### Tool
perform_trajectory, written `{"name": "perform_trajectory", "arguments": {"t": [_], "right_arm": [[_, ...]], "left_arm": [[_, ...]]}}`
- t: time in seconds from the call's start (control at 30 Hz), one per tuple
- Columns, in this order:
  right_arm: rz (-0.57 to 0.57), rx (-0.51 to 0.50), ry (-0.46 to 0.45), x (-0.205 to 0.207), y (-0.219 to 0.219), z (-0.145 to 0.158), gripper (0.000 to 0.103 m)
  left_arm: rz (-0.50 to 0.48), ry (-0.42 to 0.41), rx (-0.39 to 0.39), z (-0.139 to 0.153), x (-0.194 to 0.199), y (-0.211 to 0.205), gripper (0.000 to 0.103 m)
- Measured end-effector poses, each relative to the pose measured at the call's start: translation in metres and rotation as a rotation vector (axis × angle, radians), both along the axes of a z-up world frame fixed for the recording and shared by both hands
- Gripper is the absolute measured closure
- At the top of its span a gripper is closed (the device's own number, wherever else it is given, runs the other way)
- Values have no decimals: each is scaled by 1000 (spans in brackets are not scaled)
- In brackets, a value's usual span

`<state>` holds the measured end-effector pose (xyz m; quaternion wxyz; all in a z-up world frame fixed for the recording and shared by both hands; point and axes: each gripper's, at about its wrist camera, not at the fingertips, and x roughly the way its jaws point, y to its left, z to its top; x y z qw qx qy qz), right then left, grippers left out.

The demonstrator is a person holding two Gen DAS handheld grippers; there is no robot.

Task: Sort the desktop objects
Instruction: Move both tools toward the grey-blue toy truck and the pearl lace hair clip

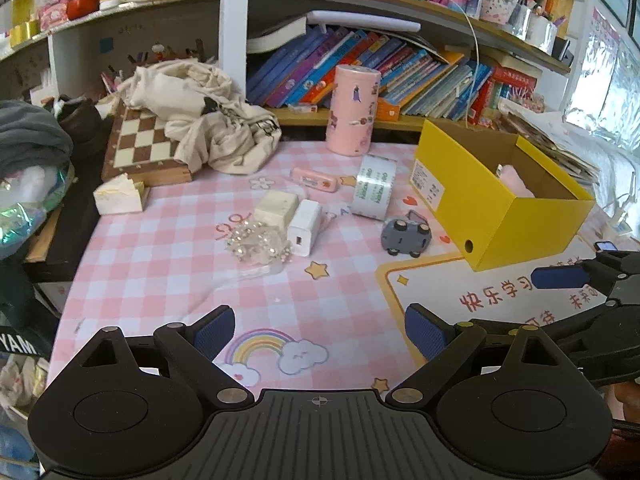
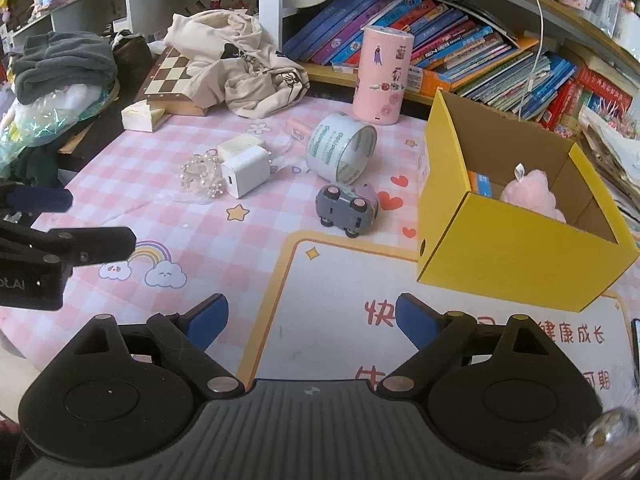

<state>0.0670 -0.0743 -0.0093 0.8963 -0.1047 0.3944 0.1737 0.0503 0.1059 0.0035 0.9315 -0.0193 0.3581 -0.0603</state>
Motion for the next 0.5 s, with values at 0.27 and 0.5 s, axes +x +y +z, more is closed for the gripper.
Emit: {"name": "perform_trajectory", "arguments": {"t": [0.27, 0.5], "right_arm": [[24, -16, -13, -1, 11, 1, 22], [35, -23, -13, 8, 15, -2, 25]], "left_arm": [[12, -22, -25, 0, -2, 9, 10], [17, -10, -39, -5, 1, 10, 11]]}}
